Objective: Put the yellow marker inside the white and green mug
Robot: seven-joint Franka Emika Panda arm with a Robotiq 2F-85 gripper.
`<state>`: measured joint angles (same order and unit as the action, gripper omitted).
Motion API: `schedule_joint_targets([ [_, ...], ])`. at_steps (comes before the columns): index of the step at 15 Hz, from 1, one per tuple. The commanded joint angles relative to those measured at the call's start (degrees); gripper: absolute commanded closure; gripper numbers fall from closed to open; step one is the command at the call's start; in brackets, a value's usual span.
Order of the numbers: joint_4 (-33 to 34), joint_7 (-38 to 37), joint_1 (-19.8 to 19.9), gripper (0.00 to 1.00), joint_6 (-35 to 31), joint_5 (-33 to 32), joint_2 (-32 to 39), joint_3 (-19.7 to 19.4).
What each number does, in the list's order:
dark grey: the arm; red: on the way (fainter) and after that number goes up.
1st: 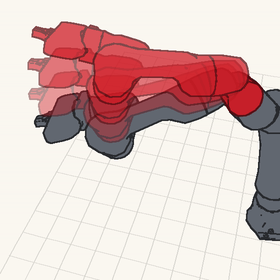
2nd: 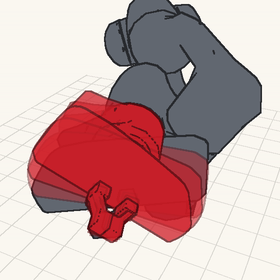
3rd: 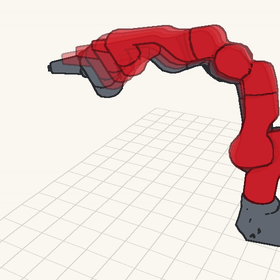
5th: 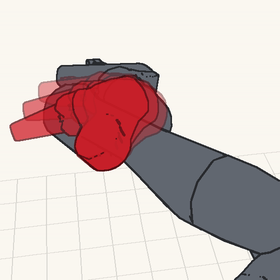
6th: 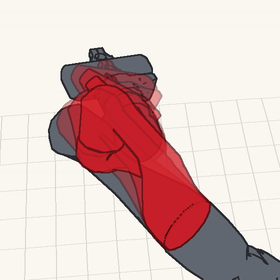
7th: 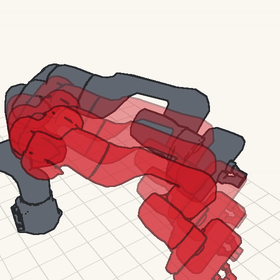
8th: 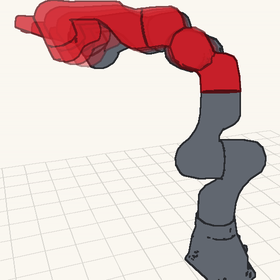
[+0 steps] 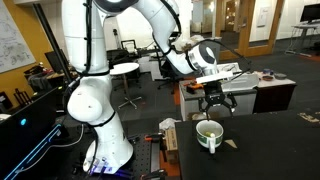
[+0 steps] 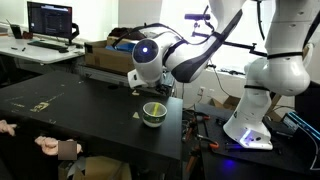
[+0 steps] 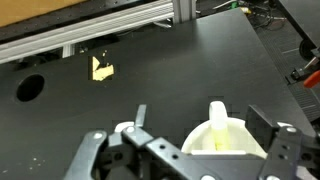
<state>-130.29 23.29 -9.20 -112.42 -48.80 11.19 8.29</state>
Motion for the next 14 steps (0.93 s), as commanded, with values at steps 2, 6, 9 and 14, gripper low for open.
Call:
schedule_joint_targets([
  [2, -3.59, -6.05, 1.51, 0.0, -1.94, 1.14, -9.22, -0.35],
  [6, -4.52, -10.66, 3.21, 0.0, -5.91, 4.45, -13.1, -2.04],
  [9, -5.55, -14.08, 4.81, 0.0, -11.07, 7.09, -14.16, -3.91],
  [14, -11.4, -19.86, 8.46, 0.0, -25.85, 8.95, -15.86, -7.92],
])
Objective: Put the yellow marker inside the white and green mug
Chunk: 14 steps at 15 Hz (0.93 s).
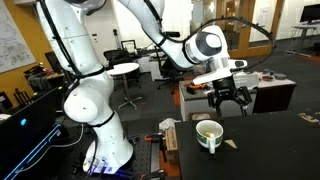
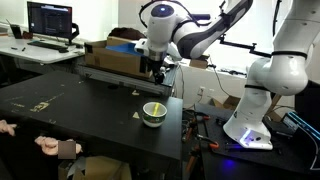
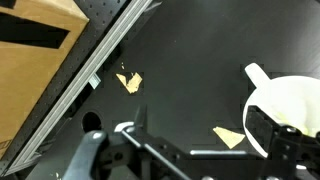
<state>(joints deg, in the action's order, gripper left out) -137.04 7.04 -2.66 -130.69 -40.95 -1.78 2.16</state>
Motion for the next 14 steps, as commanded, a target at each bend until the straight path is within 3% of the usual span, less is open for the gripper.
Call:
schedule_joint_targets([
  [1, -5.92, -4.97, 2.73, 0.0, -10.59, 0.94, -3.25, -2.62],
  [5, -10.93, -9.68, 5.83, 0.0, -22.38, -2.61, -4.65, -5.2],
  [6, -7.43, -6.85, 5.02, 0.0, -18.46, -0.64, -1.62, -4.34],
  [14, -9.57, -7.36, 6.06, 0.0, -21.32, -1.13, -3.11, -4.78],
])
